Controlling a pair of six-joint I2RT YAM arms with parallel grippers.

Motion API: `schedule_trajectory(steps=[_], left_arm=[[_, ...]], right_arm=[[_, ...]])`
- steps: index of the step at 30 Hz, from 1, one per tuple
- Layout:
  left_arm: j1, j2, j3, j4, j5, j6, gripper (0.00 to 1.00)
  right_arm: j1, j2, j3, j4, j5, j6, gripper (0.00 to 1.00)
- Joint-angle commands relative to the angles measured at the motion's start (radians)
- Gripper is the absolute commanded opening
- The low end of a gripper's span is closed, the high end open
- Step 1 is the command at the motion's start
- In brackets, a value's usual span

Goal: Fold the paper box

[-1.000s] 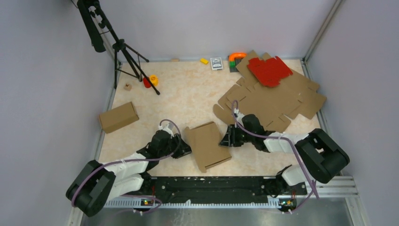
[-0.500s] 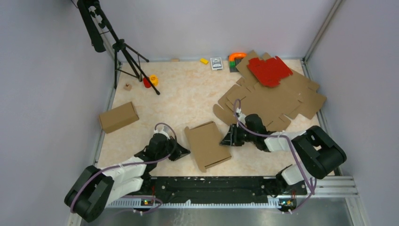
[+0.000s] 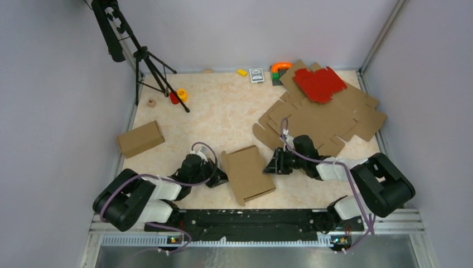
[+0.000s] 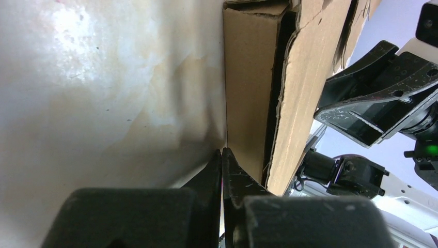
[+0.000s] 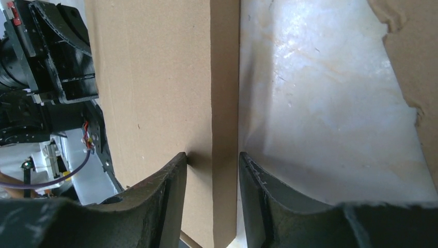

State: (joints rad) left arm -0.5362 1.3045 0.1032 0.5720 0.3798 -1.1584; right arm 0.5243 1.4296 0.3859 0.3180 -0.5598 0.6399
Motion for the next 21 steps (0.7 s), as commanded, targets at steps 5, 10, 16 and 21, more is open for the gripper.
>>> schedule_trajectory(steps=[5,10,16,21], left_arm=[[0.004,0.021,0.028,-0.04,-0.014,0.034,0.0],[0.004,0.012,0.029,-0.045,-0.016,0.035,0.0],[0.005,0.012,0.035,-0.047,-0.008,0.035,0.0],[0.004,0.007,0.044,-0.05,0.014,0.039,0.0]], right_arm=[[-0.041,-0.133,0.024,-0.127,0.029,-0.015,0.42],[-0.046,-0.143,0.022,-0.144,0.042,-0.02,0.4],[-0.046,-0.076,0.008,-0.095,0.018,-0.024,0.32],[-0.046,-0.036,0.011,-0.118,0.051,-0.058,0.23]])
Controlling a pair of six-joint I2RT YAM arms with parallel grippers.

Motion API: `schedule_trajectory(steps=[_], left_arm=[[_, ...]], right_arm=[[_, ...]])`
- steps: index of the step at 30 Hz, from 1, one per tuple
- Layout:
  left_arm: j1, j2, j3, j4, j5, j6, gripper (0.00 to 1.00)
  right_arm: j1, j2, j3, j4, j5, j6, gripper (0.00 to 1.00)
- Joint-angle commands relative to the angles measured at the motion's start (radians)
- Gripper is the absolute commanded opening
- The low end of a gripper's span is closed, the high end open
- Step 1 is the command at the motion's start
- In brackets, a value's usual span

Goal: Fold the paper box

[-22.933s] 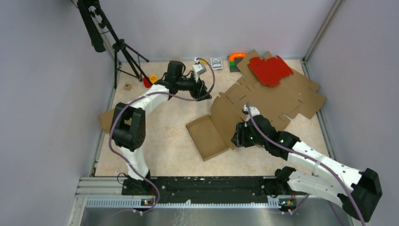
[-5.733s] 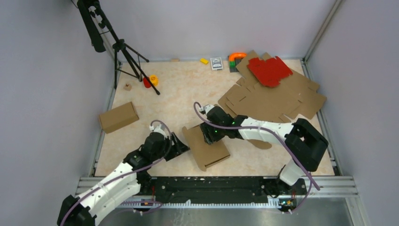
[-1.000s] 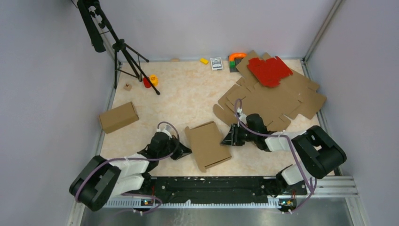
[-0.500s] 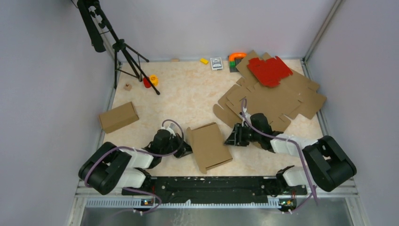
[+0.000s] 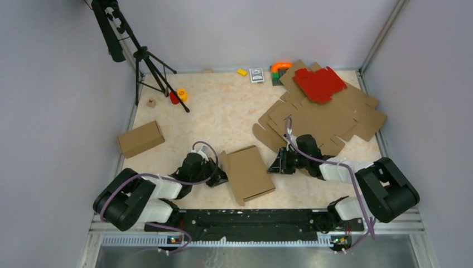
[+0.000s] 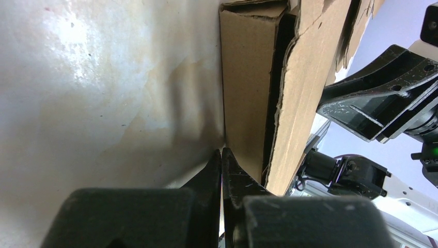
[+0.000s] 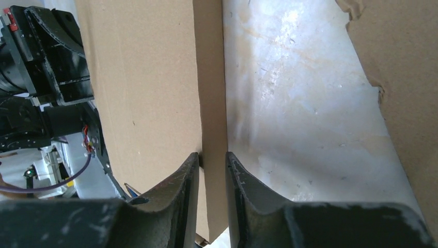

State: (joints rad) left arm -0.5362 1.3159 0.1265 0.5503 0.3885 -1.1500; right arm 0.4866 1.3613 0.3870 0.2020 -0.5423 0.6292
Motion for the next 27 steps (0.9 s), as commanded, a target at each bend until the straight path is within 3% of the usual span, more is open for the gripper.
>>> schedule_trajectory(steps=[1,5,13,16,27], left_arm=[[0.004,-0.01,0.023,-0.036,0.009,0.034,0.0],[0.004,-0.079,0.039,-0.151,-0.027,0.068,0.0],[0.02,-0.347,-0.018,-0.398,-0.138,0.094,0.0],[0.021,-0.391,-0.032,-0.412,-0.147,0.09,0.0],[0.018,-0.151,0.014,-0.166,-0.02,0.07,0.0]], right_arm=[[-0.008,0.04,0.012,-0.013,0.043,-0.058,0.21],[-0.014,0.042,0.009,-0.058,0.102,-0.089,0.15],[-0.029,0.027,-0.013,-0.064,0.117,-0.11,0.12],[-0.029,0.033,-0.008,-0.06,0.111,-0.114,0.12],[-0.029,0.039,-0.007,-0.067,0.107,-0.12,0.11]])
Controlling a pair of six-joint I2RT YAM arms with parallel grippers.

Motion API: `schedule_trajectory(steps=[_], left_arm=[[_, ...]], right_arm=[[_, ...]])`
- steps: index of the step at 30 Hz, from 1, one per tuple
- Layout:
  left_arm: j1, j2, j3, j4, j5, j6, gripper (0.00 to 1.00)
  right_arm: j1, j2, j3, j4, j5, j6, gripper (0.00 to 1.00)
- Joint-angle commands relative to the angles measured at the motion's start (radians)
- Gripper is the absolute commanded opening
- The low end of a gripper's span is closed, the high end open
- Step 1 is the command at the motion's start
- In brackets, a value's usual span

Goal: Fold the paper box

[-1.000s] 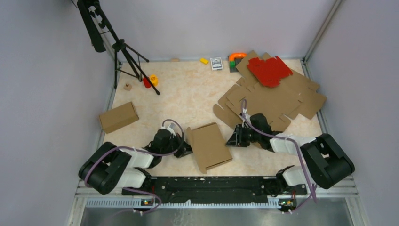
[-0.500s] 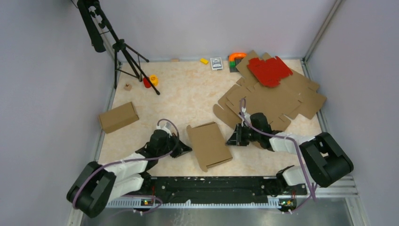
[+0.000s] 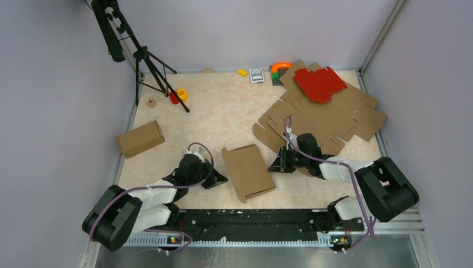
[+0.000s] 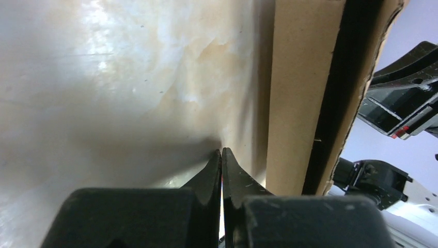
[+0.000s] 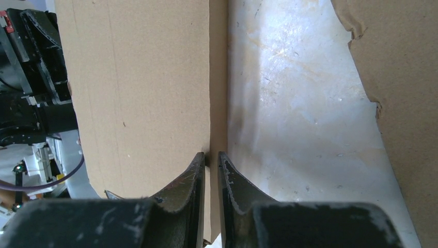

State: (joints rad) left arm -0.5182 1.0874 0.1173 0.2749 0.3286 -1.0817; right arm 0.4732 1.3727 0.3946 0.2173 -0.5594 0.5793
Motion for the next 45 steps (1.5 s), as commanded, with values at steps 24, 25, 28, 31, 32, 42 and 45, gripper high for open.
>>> schedule_trajectory(steps=[24,25,28,31,32,42,45], left_arm=[[-0.012,0.285,0.091,0.687,0.295,-0.102,0.0],[-0.016,0.275,0.098,0.671,0.291,-0.092,0.0],[-0.036,0.266,0.14,0.586,0.285,-0.053,0.0],[-0.055,0.271,0.165,0.553,0.279,-0.035,0.0],[-0.061,0.273,0.169,0.552,0.273,-0.035,0.0],[-0.124,0.356,0.277,0.565,0.282,-0.047,0.0],[-0.142,0.362,0.297,0.552,0.274,-0.044,0.0]], right_arm=[[-0.016,-0.025,0.039,-0.161,0.103,-0.111,0.2],[-0.016,-0.028,0.053,-0.177,0.096,-0.121,0.21],[-0.012,-0.04,0.086,-0.21,0.081,-0.141,0.26],[-0.004,-0.051,0.125,-0.262,0.097,-0.164,0.29],[0.001,-0.053,0.138,-0.279,0.105,-0.17,0.3],[0.163,-0.032,0.305,-0.431,0.292,-0.212,0.35],[0.233,-0.028,0.358,-0.497,0.4,-0.205,0.35]])
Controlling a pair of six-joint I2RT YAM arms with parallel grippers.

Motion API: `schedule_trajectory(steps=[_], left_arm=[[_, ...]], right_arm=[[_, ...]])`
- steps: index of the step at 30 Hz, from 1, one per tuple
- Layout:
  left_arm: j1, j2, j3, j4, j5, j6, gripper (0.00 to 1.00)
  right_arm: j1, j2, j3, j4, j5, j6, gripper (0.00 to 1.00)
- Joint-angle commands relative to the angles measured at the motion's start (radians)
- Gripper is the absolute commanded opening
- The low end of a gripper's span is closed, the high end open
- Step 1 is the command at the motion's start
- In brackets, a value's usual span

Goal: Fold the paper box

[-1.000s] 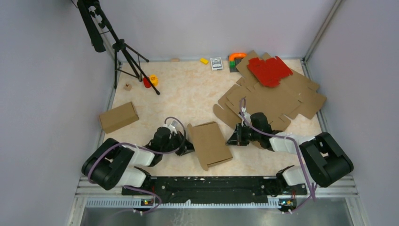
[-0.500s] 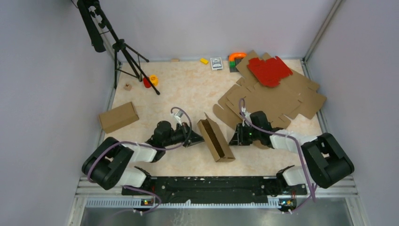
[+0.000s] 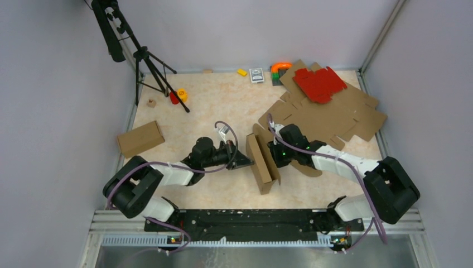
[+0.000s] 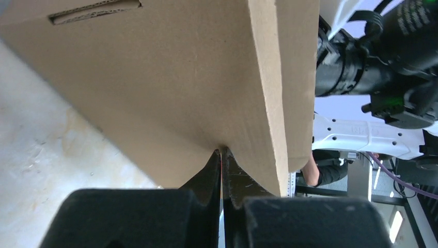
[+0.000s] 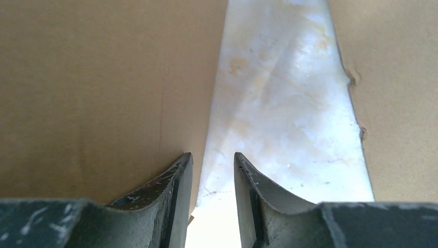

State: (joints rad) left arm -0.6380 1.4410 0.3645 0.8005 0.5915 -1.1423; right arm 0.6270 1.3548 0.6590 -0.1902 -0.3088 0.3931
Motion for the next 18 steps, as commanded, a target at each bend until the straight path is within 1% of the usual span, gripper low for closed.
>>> schedule_trajectory(steps=[1,3,9,14,18], left_arm=[[-0.028,0.009,0.054,0.018,0.008,0.02,0.0],[-0.033,0.011,0.057,0.007,0.0,0.024,0.0],[-0.058,0.028,0.069,0.006,-0.005,0.02,0.0],[-0.081,0.03,0.078,0.003,-0.016,0.018,0.0],[-0.095,0.024,0.082,-0.004,-0.025,0.018,0.0]], right_arm=[[0.095,-0.007,0.108,-0.11,0.179,-0.018,0.35],[0.122,0.003,0.133,-0.144,0.22,-0.017,0.35],[0.208,0.018,0.175,-0.157,0.255,0.009,0.35],[0.25,0.026,0.191,-0.145,0.237,0.018,0.35],[0.258,0.031,0.184,-0.144,0.223,0.021,0.37]])
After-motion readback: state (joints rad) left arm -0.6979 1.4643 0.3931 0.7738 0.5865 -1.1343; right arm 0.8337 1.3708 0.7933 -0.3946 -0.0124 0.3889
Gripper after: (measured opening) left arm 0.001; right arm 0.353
